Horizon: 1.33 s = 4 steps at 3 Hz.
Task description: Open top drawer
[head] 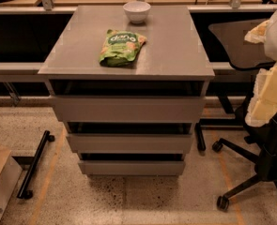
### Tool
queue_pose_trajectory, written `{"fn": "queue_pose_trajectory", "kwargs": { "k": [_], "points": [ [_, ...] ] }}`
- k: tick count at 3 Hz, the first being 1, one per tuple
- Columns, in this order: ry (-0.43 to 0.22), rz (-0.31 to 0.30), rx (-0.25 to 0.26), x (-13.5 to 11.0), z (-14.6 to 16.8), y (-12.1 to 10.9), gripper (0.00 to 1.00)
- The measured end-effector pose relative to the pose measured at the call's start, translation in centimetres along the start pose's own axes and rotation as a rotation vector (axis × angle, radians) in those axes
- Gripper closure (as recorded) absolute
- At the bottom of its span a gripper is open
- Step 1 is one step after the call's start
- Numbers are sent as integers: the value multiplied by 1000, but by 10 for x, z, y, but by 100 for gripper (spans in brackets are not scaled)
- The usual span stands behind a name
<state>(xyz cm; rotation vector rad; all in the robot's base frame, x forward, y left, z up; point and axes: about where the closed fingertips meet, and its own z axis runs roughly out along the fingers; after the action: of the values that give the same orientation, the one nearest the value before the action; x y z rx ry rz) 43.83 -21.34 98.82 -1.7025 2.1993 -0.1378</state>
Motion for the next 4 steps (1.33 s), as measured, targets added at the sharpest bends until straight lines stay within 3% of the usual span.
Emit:
{"fn": "queue_pose_trajectory", "kwargs": {
  "k": [4],
  "points": [
    [-69, 26, 16, -5, 26, -8, 0]
  ]
}}
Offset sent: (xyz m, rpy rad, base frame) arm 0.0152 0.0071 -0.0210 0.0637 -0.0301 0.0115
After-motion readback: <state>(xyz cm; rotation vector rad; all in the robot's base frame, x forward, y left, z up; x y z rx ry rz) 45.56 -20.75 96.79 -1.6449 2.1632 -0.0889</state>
